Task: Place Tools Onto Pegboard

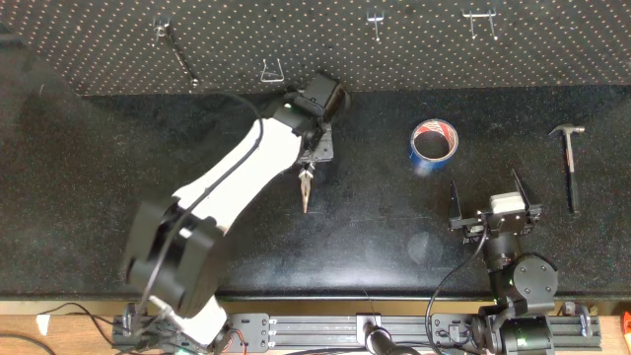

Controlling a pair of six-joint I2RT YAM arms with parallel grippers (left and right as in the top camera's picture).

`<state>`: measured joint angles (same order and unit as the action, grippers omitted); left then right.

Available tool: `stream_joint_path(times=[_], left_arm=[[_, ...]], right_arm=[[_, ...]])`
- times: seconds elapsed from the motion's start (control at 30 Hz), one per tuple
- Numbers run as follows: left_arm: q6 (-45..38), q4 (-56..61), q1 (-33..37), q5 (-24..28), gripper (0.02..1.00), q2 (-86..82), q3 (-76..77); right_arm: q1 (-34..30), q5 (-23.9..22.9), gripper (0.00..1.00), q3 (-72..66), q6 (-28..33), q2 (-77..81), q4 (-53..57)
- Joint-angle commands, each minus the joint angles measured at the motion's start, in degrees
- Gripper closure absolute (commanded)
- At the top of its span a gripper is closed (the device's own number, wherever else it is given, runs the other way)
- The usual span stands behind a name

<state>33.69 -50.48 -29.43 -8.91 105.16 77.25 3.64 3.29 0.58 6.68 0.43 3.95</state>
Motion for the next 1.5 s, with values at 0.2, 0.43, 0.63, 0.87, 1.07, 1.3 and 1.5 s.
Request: stream_joint_path(times=[0.2,0.43,0.63,0.87,1.07,1.3,1.5], left_arm=[[-28.7,67.0,8.5,-19.0,0.991,-22.6,-19.8],[-31.2,85.8,9.6,-15.7,0.991,-14.0,-19.8],[-29.2,80.9,9.5,-12.8,0.991,-12.7,-19.8],[-29.3,79.4,9.6,-9.8,0.709,-12.7,-19.8],[-29.3,78.0,9.6,-9.9,0.461,-12.7,-19.8],[-29.3,72.7,9.6,-9.9,0.257,-12.7,-19.8],[-29.7,70.2,9.6,-9.9,0.023,-14.0,-19.8]], right_arm=[[-0.3,0.1,0.012,-0.3,-0.7,-0.4,0.1],[-0.3,0.1,0.012,-0.3,-0.7,-0.4,0.1],[-0.3,0.1,0.012,-0.3,-0.7,-0.4,0.1],[-0.3,0.1,0.012,-0.3,-0.7,-0.4,0.1],[-0.3,0.1,0.012,-0.3,-0.7,-0.4,0.1],[-0.3,0.1,0.012,-0.3,-0.7,-0.4,0.1],[-0.3,0.1,0.012,-0.3,-0.7,-0.4,0.1]])
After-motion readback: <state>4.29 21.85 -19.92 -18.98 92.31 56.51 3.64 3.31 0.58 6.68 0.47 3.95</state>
